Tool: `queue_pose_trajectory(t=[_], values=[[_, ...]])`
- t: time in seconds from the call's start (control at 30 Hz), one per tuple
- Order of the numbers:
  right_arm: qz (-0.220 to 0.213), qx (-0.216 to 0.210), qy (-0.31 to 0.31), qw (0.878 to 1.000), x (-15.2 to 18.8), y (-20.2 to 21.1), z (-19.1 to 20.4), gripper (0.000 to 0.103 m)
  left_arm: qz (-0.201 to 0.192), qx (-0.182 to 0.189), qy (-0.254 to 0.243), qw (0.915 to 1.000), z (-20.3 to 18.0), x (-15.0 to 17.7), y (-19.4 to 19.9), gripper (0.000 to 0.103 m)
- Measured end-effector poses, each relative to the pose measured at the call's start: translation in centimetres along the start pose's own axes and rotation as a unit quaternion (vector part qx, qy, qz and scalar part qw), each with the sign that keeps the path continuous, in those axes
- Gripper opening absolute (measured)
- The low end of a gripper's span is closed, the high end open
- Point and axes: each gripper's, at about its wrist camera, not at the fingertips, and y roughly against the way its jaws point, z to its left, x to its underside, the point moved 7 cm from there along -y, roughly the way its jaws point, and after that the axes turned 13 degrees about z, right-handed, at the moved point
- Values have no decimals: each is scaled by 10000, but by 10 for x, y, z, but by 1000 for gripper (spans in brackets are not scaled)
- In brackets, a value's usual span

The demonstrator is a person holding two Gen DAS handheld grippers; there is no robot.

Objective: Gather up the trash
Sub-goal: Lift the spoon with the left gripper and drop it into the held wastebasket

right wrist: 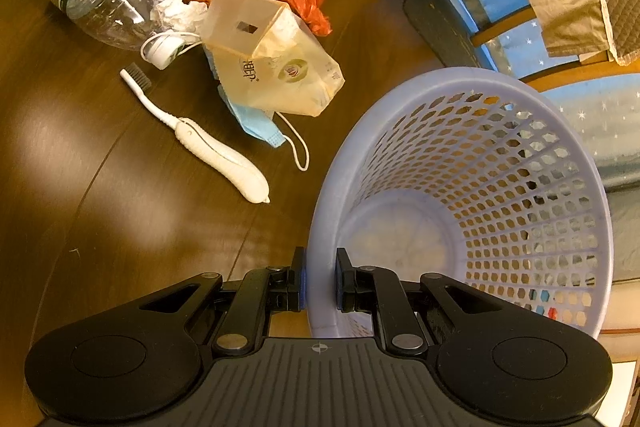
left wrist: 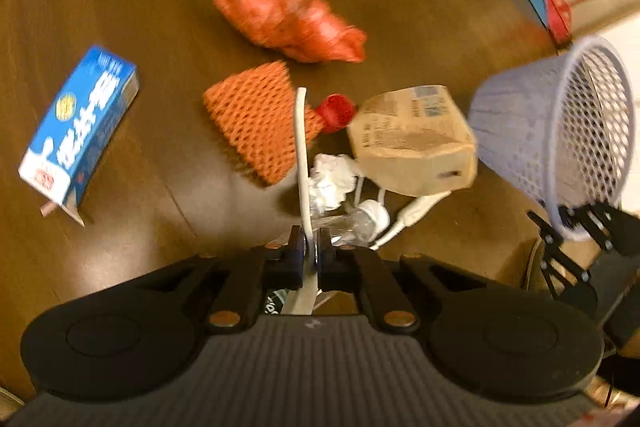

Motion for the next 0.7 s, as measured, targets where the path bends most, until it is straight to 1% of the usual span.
queue_pose_trajectory(t=[0.13,0.23,0.3,0.37,0.5,0.57,0.7], values=[[-7,10,55,10000,1,0,1,10,-120,-174,-642,9977,-34,0,26,3],[-26,32,112,9999,3,0,4,10,-248,-246,-1235,9917,-71,-2,45,3],[-31,35,136,9999,4,1,5,10,-322,-254,-1618,9860,-100,-4,56,3],[-50,52,180,9998,6,1,6,10,-414,-265,-2086,9768,-134,-6,65,3],[-81,79,254,9996,8,2,10,10,-518,-160,-2822,9578,-199,-9,72,3],[-98,87,293,9995,8,3,13,10,-526,-73,-3122,9485,-230,-11,67,3],[-132,75,312,9994,8,4,15,10,-478,-24,-3505,9353,-272,-17,45,3]])
